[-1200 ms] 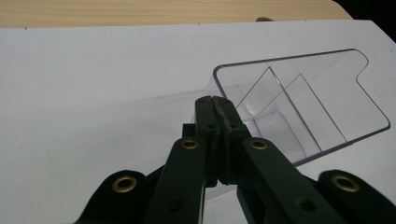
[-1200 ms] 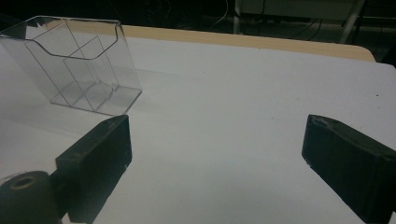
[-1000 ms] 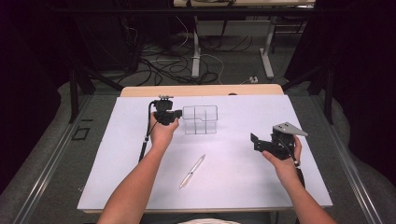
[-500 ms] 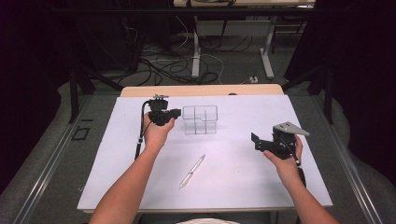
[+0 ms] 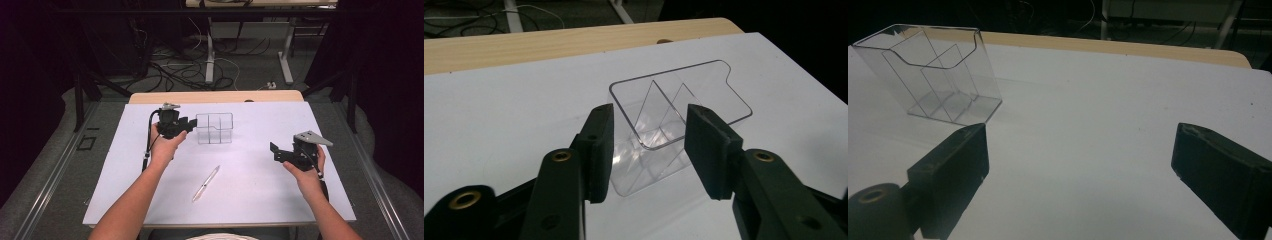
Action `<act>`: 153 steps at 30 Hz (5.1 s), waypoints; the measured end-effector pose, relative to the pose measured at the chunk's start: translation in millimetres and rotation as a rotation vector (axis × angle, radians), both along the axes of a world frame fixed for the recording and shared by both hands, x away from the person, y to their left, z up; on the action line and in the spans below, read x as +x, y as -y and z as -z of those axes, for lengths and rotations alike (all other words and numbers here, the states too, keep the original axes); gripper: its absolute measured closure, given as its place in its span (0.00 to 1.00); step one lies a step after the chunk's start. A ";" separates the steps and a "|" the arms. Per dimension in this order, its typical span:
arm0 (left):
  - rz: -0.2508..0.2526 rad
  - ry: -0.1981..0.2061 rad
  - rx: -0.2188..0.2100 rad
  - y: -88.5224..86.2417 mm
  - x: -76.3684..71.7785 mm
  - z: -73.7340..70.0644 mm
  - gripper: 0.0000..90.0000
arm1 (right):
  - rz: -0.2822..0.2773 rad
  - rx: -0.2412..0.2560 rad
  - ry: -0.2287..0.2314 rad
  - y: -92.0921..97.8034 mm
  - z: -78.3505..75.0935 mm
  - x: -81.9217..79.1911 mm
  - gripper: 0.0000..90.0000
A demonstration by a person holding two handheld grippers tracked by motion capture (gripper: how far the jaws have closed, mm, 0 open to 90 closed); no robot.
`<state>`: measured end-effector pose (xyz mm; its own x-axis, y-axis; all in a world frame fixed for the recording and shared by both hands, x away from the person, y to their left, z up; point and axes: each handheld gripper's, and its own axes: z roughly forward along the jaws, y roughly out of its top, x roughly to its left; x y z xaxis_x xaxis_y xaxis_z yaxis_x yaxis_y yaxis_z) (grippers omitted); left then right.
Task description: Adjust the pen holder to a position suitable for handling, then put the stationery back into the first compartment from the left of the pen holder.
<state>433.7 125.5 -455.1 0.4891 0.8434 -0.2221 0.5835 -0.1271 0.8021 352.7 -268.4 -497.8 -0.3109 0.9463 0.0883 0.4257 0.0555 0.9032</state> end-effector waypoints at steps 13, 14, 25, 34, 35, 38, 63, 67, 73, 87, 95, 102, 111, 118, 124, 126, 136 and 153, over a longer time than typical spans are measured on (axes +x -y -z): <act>0.088 0.054 0.002 0.8 -26.3 -2.4 0.39 | -0.004 -0.011 0.001 0.7 -1.1 -0.7 0.09; 0.097 0.054 -0.001 0.1 -27.9 -2.3 0.37 | -0.004 -0.011 0.001 0.7 -1.0 -0.7 0.09; 0.105 0.007 -0.009 -4.1 -40.8 0.7 0.18 | -0.008 -0.010 -0.010 0.1 -0.1 -1.4 0.09; 0.124 -0.043 -0.013 -5.0 -45.6 6.3 0.08 | -0.009 -0.011 -0.017 0.6 0.1 -0.5 0.09; 0.128 -0.047 -0.002 -5.1 -46.1 6.5 0.07 | -0.012 -0.008 -0.009 0.1 0.7 0.0 0.09; 0.141 -0.055 -0.007 -3.1 -46.8 8.1 0.07 | -0.014 -0.008 -0.010 -0.2 0.8 0.0 0.09; 0.234 -0.116 0.096 22.9 -57.7 28.0 0.19 | -0.023 -0.007 -0.019 0.5 0.0 -0.8 0.00; 0.233 -0.136 0.103 26.4 -59.1 31.3 0.22 | -0.014 -0.020 -0.020 0.0 -0.4 -0.8 0.00; 0.228 -0.170 0.122 31.0 -60.9 38.5 0.30 | -0.019 -0.021 -0.020 -2.5 0.8 -1.0 0.00; 0.248 -0.233 0.142 36.4 -58.4 50.4 0.39 | -0.031 -0.014 -0.040 -4.2 3.5 -0.4 0.00; 0.246 -0.354 0.129 41.3 -56.1 58.5 0.46 | -0.040 -0.021 -0.044 -4.6 4.9 0.0 0.00; 0.250 -0.452 0.141 46.4 -53.2 65.1 0.52 | -0.041 -0.029 -0.048 -4.6 5.2 -0.2 0.00; 0.262 -0.498 0.163 52.6 -52.4 70.5 0.65 | -0.054 -0.033 -0.054 -4.7 6.5 0.2 0.00; 0.265 -0.519 0.175 58.9 -53.0 74.5 0.73 | -0.060 -0.033 -0.057 -5.8 7.6 0.5 0.00; 0.274 -0.529 0.196 61.7 -52.5 77.4 0.79 | -0.070 -0.038 -0.066 -5.8 7.4 0.1 0.00; 0.272 -0.537 0.199 62.3 -52.5 78.0 0.80 | -0.071 -0.037 -0.067 -5.7 7.6 0.2 0.00; 0.280 -0.551 0.214 64.3 -52.2 79.7 0.85 | -0.079 -0.031 -0.072 -6.2 8.0 0.2 0.00; 0.269 -0.550 0.223 65.0 -52.9 79.6 0.88 | -0.080 -0.032 -0.079 -6.6 8.3 -0.3 0.00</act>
<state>380.8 60.6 -534.6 0.5546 0.7623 -0.3337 0.8259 -0.4552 0.3327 352.4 -261.8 -506.1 -0.3793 0.9213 0.0857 0.4880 0.1205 0.8645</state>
